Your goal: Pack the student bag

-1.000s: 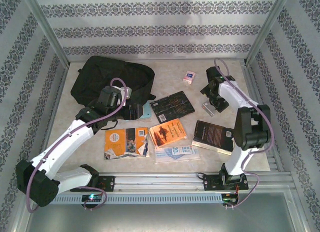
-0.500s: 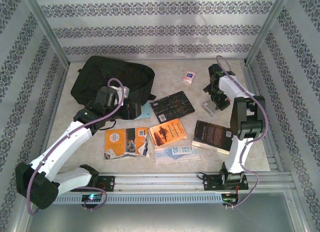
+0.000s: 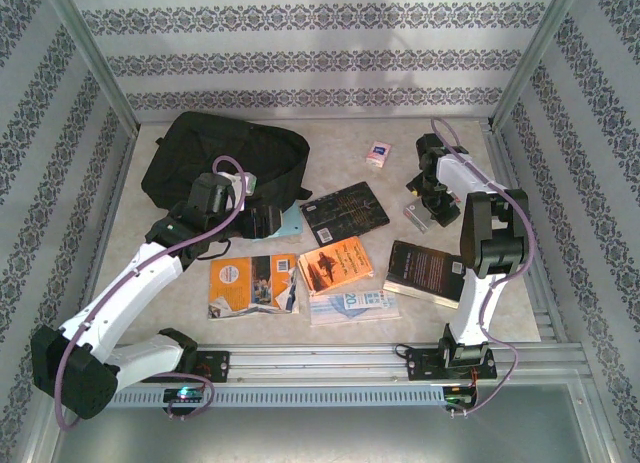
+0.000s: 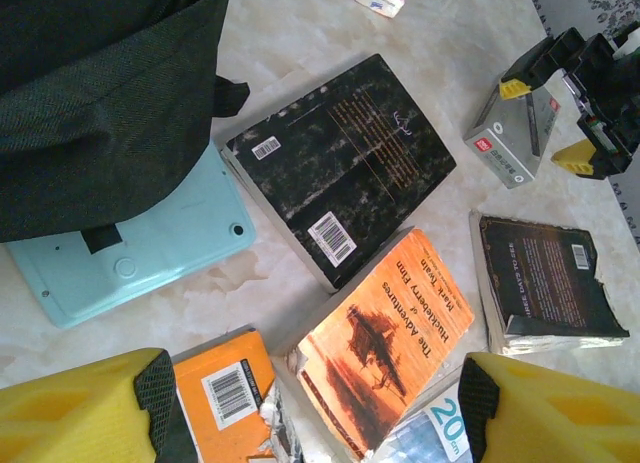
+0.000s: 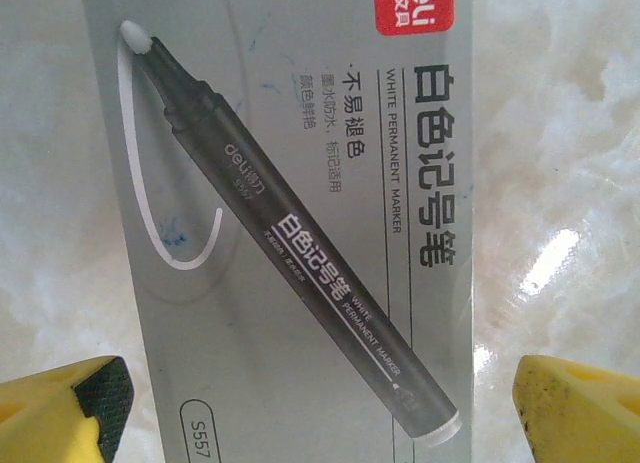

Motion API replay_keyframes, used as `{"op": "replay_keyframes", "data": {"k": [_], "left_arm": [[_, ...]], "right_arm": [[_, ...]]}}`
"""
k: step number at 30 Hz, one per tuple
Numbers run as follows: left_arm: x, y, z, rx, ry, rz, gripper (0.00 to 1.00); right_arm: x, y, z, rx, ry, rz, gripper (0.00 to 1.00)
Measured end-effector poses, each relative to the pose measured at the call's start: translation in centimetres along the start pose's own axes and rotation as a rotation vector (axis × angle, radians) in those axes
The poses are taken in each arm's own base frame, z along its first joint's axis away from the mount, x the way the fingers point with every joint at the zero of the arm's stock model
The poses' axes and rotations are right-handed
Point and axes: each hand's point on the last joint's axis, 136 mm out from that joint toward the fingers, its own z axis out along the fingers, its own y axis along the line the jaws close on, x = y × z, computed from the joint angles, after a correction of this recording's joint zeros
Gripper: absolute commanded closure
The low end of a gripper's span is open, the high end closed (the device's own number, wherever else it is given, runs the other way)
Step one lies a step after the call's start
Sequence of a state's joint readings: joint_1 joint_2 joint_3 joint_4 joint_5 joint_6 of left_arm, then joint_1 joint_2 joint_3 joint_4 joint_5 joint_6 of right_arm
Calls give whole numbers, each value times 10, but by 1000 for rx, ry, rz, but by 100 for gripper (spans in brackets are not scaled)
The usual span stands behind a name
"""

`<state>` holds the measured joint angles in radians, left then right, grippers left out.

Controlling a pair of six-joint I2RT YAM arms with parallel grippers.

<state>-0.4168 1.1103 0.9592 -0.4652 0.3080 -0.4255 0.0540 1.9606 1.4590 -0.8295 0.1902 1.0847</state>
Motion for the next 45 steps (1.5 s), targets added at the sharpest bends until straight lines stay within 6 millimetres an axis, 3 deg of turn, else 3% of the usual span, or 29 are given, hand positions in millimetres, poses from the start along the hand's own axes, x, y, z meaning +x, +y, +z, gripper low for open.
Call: {"op": "replay_keyframes", "data": {"k": [17,27,32,36,41,45], "left_arm": [[-2,3,-1,-1,-9,-8,24],[-2,7,-1,-5,-11,-21,24],[-3,7,-1,-3,-17,-23,24],[-6,6,0,2,-30,-38,24],[-9,5,5,11,-27,-93,23],[-25,-7,8,54,-32,-133,22]], "right_arm": [[10,0,25,21,49,-16,3],[9,1,29,-3,47,-24,17],[10,1,24,-15,45,-56,17],[15,10,-5,-73,-13,-172,19],[49,53,-94,-325,-168,-436,24],[102,73,-166,-592,-277,-695,26]]}}
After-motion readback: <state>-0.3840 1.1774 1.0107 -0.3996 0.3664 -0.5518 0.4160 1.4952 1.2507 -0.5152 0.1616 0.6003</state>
